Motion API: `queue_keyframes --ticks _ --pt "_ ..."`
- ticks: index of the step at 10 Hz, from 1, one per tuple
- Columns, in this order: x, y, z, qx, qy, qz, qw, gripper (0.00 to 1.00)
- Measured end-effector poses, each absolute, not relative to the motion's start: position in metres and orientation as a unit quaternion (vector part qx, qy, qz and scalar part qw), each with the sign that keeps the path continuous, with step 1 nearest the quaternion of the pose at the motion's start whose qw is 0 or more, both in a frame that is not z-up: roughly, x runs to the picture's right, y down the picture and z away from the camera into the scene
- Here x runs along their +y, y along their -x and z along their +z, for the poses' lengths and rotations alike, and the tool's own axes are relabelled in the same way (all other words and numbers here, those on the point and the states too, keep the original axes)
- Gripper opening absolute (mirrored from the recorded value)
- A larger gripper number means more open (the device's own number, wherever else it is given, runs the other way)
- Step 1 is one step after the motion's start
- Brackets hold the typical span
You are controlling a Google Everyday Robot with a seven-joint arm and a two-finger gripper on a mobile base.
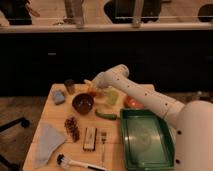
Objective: Place banana in paper cup
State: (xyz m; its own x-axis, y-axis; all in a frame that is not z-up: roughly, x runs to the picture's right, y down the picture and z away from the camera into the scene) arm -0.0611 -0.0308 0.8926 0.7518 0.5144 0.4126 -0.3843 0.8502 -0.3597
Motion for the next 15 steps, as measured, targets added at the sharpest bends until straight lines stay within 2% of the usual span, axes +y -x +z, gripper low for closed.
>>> queue_keyframes --ticks 5,12,15 --pt "-0.027 0.051 0.899 -0.253 0.128 0.277 0.918 0.01" --pt "-0.036 0.003 0.861 -0.247 0.073 0.309 0.916 0.01" --pt "-0.032 -0.015 0.856 -0.242 0.063 0.322 0.913 0.01"
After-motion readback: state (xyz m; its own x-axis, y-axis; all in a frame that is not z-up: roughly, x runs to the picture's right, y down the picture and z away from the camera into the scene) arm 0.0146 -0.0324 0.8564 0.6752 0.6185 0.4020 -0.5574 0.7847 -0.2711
